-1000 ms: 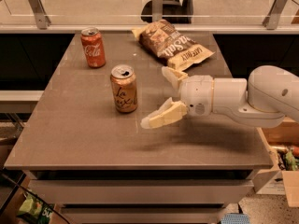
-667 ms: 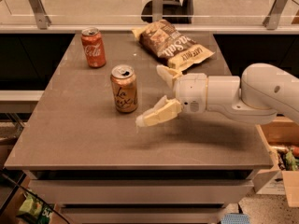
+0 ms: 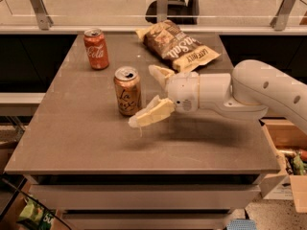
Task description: Knock orange can over
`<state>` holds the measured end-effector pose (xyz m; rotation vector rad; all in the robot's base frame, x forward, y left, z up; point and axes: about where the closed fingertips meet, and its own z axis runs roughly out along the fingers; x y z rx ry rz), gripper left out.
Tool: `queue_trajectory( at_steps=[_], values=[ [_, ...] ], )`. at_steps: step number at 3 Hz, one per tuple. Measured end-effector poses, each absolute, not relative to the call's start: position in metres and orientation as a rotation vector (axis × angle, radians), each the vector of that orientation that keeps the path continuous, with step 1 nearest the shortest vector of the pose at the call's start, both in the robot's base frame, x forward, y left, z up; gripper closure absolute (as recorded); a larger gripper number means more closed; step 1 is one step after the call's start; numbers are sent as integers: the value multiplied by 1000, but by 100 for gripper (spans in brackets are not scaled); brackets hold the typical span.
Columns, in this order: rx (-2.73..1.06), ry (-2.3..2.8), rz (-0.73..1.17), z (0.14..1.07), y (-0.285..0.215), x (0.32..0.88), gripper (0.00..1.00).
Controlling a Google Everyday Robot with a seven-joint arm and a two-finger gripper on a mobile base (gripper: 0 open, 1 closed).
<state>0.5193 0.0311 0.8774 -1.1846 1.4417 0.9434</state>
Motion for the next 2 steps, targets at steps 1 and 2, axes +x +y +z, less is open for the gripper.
queue_trajectory(
  at_steps=[1, 2],
  values=[
    [-1199, 1425, 972, 874, 45, 520, 0],
    [-1213, 1403, 1002, 872, 59, 521, 0]
  ],
)
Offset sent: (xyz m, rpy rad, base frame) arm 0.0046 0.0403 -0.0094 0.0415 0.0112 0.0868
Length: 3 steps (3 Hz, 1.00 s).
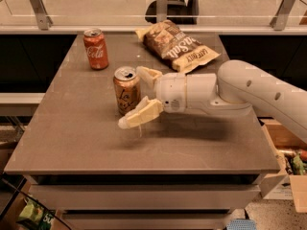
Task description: Knock orange can over
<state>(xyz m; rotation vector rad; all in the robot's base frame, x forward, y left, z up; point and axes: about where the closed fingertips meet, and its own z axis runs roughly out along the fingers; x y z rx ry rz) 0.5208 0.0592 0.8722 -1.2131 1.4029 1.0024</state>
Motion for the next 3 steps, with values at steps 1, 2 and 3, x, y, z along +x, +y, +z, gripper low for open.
queue_trajectory(
  at_steps=[1, 2, 3],
  values=[
    [-1222, 1387, 1027, 871, 69, 523, 0],
    [-1234, 1363, 1043, 871, 77, 525, 18],
    [-1237, 1362, 1044, 872, 79, 524, 41]
  ],
)
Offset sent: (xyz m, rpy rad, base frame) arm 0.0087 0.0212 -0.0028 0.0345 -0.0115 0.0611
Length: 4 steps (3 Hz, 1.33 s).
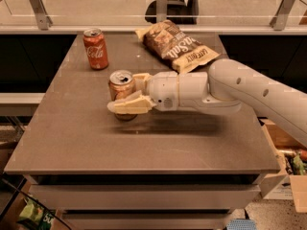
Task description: Knock orange can over
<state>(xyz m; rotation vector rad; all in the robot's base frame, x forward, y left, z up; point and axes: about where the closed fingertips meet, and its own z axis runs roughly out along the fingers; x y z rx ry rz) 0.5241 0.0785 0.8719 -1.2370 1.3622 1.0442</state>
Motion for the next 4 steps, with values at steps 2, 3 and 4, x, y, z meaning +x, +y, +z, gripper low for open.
queue_trajectory(
  at_steps=[2, 3, 4],
  values=[
    [-1244, 1356, 1049, 873, 83, 522, 88],
    [-1248, 1354, 1050, 874, 85, 521, 100],
    [-1248, 1354, 1050, 874, 85, 521, 100]
  ],
)
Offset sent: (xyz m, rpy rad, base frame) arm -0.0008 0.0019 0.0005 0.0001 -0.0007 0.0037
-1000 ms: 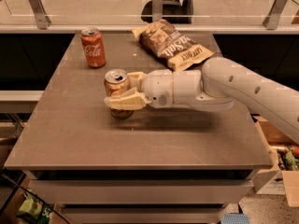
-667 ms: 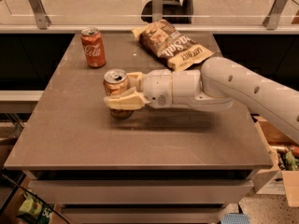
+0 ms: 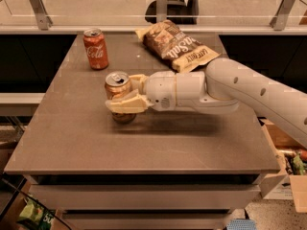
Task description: Knock orange can over
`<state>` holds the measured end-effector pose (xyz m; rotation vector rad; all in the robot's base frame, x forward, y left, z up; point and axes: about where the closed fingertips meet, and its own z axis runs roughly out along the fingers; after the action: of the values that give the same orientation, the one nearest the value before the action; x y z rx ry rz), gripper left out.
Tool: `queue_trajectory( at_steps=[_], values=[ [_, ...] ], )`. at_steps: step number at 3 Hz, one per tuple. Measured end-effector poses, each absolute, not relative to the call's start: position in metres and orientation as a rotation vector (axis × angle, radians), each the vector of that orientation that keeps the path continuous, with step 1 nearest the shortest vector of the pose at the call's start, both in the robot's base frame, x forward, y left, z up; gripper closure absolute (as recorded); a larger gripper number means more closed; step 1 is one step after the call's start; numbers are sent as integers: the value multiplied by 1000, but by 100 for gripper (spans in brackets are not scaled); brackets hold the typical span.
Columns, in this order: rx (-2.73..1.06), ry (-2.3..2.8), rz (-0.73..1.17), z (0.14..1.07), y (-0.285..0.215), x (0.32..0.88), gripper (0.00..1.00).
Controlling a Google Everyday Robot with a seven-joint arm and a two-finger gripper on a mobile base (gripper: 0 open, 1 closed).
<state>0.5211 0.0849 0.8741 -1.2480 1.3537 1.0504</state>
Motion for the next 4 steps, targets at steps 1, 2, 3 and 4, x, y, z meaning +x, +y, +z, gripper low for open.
queue_trajectory(
  at_steps=[1, 2, 3, 4],
  values=[
    [-1258, 1381, 1030, 879, 80, 521, 100],
    [-1260, 1424, 995, 883, 69, 524, 100],
    [-1254, 1487, 942, 887, 50, 529, 100],
    [-1261, 1532, 885, 892, 34, 536, 100]
  ],
)
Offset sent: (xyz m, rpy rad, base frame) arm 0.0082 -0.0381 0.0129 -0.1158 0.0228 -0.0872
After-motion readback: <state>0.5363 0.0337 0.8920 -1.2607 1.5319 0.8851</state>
